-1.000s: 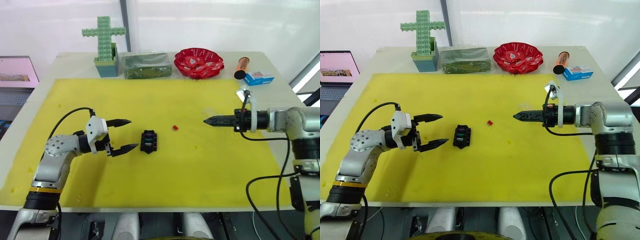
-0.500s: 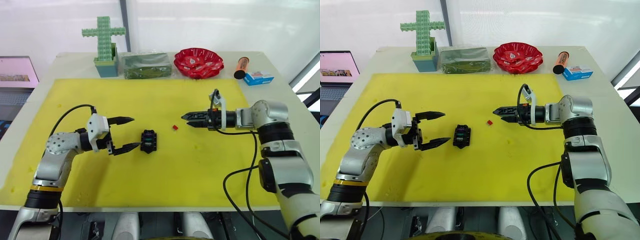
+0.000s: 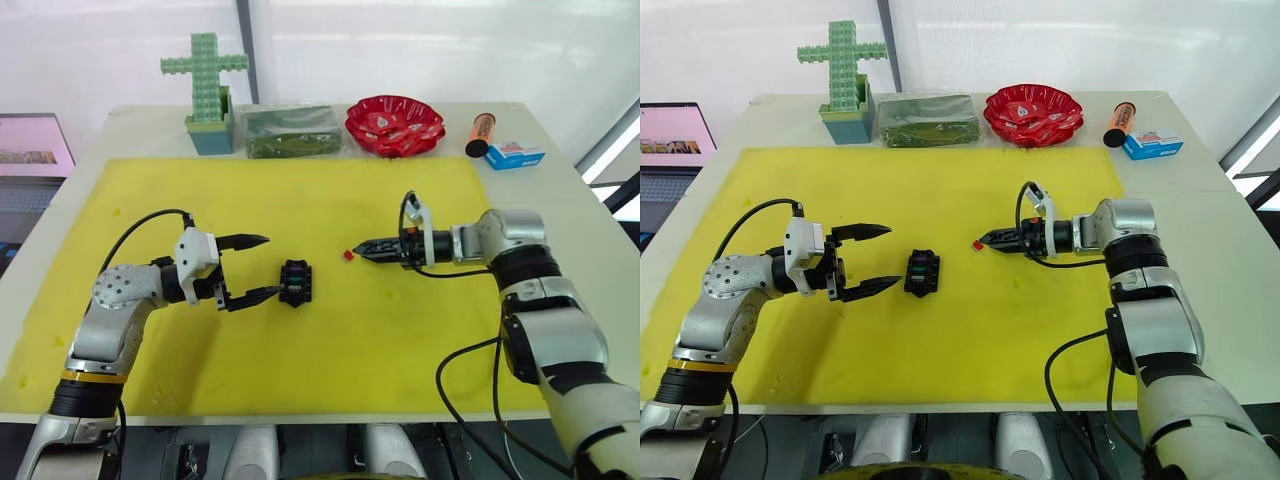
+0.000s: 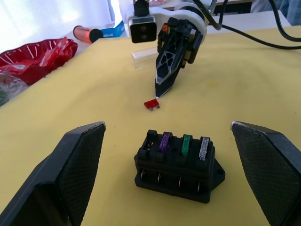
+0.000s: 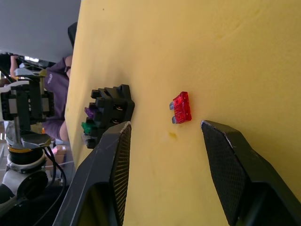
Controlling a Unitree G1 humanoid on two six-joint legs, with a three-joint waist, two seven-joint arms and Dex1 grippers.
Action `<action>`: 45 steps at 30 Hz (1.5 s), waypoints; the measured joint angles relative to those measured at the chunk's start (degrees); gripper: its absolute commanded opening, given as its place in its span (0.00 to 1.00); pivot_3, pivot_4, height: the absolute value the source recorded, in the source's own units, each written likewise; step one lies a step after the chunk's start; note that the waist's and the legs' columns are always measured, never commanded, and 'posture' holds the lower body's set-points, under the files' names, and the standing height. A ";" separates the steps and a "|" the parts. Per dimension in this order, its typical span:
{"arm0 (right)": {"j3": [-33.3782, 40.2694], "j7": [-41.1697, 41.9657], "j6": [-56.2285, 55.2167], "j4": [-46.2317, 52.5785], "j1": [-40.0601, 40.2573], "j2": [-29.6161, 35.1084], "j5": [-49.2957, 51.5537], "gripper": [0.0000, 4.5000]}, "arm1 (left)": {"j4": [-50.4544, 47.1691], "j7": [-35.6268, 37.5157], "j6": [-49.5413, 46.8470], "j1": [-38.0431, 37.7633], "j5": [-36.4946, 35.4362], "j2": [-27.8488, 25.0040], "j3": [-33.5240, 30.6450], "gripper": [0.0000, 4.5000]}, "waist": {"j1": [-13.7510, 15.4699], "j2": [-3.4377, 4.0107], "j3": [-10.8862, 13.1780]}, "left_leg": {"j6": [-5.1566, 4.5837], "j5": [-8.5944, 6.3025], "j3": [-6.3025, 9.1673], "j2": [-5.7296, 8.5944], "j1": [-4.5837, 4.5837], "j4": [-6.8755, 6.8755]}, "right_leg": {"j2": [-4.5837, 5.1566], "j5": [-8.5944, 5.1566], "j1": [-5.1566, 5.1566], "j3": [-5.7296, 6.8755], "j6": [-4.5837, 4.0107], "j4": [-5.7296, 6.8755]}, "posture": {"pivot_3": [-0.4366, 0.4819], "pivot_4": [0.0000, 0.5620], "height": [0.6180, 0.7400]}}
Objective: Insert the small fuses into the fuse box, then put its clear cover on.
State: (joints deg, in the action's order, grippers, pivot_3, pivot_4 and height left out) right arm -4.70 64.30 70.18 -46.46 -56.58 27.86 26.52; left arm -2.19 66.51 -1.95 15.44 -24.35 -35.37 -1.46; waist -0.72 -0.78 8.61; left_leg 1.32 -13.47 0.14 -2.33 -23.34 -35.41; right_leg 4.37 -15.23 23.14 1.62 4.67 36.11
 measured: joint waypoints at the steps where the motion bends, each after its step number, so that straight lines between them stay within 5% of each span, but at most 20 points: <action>1: -0.02 0.04 -0.30 -0.15 -0.18 -0.21 -0.44 0.55 | 0.13 0.08 0.02 0.00 0.01 0.00 0.01 1.00 | -0.01 0.00 0.00 | 0.00 0.00 0.00 0.00 0.00 -0.01 | 0.00 0.00 -0.01 0.00 0.00 0.01 | 0.48 0.27 1.00; 20: 0.09 1.37 -3.98 -3.38 -1.73 -4.20 -4.05 0.55 | 1.20 0.76 0.99 0.01 0.09 0.14 0.28 1.00 | -0.25 -0.02 -0.01 | 0.00 0.00 0.02 -0.09 0.05 -0.01 | -0.13 0.00 -0.02 -0.02 0.00 0.05 | 0.48 0.27 1.00; 23: -0.12 1.56 -4.64 -3.54 -1.72 -4.29 -4.98 0.43 | 1.20 0.69 1.03 0.01 0.09 0.15 0.28 1.00 | -0.24 -0.02 -0.02 | 0.00 0.00 0.02 -0.12 0.05 -0.01 | -0.16 0.00 -0.02 -0.02 0.00 0.06 | 0.48 0.27 1.00; 29: -0.38 1.28 -5.32 -4.47 -1.70 -4.85 -5.62 0.00 | 1.20 0.56 1.04 0.01 0.08 0.21 0.28 1.00 | -0.12 -0.04 -0.03 | 0.00 0.00 0.03 -0.12 0.06 -0.03 | -0.18 0.00 -0.05 -0.03 -0.01 0.06 | 0.48 0.27 1.00; 40: 0.38 0.25 -5.32 -3.23 -0.99 -4.59 -5.94 0.00 | 1.19 0.57 1.10 0.01 0.08 0.64 0.29 1.00 | 0.00 -0.05 -0.03 | 0.00 0.00 0.08 -0.13 0.11 -0.23 | -0.19 0.01 -0.22 -0.02 -0.01 0.09 | 0.48 0.27 1.00; 45: -4.84 0.84 -4.25 14.48 1.55 -1.77 -6.18 0.00 | 0.89 0.54 1.15 -1.31 -0.03 0.37 -0.12 1.00 | -0.03 0.07 0.04 | 0.00 0.00 0.10 -0.13 0.00 -0.23 | -0.19 0.01 -0.07 -0.02 -0.01 0.11 | 0.48 0.27 1.00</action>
State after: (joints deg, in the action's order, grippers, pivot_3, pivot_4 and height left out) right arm -9.54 65.14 65.93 -31.98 -55.03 26.09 20.34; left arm -1.30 67.05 -0.80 14.13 -24.38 -35.00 -1.58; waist -0.75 -0.71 8.65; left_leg 1.32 -13.47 0.23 -2.47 -23.34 -35.64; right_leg 4.18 -15.22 23.07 1.60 4.67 36.22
